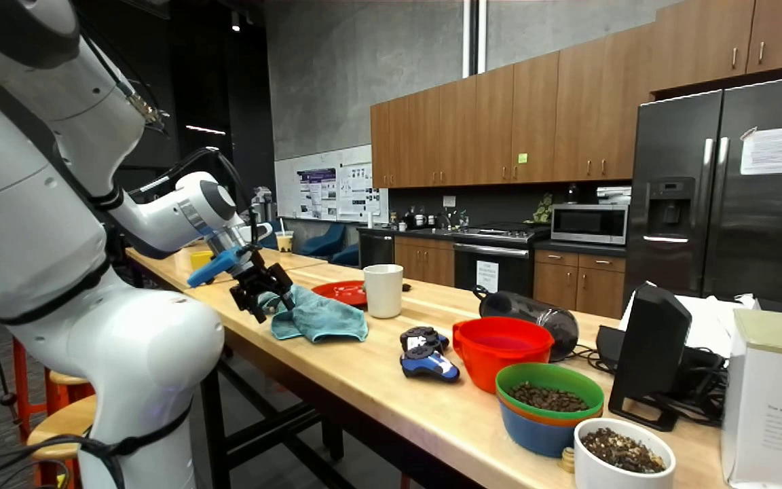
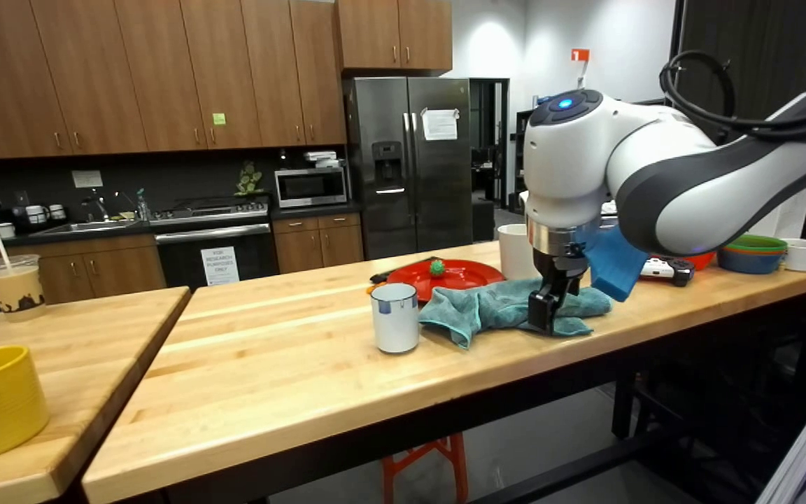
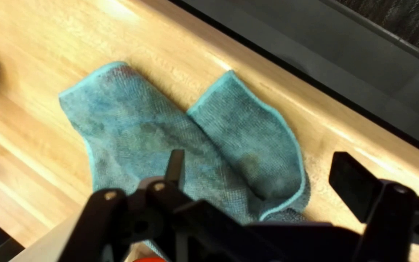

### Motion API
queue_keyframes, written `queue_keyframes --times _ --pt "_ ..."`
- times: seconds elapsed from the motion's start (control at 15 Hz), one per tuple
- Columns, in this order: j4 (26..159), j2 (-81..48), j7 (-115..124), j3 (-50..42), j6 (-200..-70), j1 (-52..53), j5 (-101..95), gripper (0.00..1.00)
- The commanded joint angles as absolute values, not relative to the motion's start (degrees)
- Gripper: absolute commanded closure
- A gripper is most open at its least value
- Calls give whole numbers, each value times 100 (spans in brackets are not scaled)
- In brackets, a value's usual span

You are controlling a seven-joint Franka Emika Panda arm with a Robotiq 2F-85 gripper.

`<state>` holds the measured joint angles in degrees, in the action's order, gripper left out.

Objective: Wipe the table with the blue towel

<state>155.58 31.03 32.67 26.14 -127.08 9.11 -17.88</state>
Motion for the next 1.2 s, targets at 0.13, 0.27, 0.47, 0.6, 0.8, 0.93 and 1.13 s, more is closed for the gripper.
queue_keyframes --times 0.13,0.27,0.47,0.6,0.8,0.93,1.13 --pt "15840 3151 3562 2846 -12966 867 -2177 0" --pt "15985 3141 3780 3008 -13138 829 -2530 0" --pt "15890 2993 4215 3214 -13233 740 -3062 0" --pt "15889 2939 4423 3290 -13240 758 -3263 0" --pt "15877 2820 4665 3351 -13259 772 -3510 0" --pt "15899 2788 4839 3346 -13266 762 -3687 0" --pt "15925 2745 5043 3307 -13235 789 -3931 0"
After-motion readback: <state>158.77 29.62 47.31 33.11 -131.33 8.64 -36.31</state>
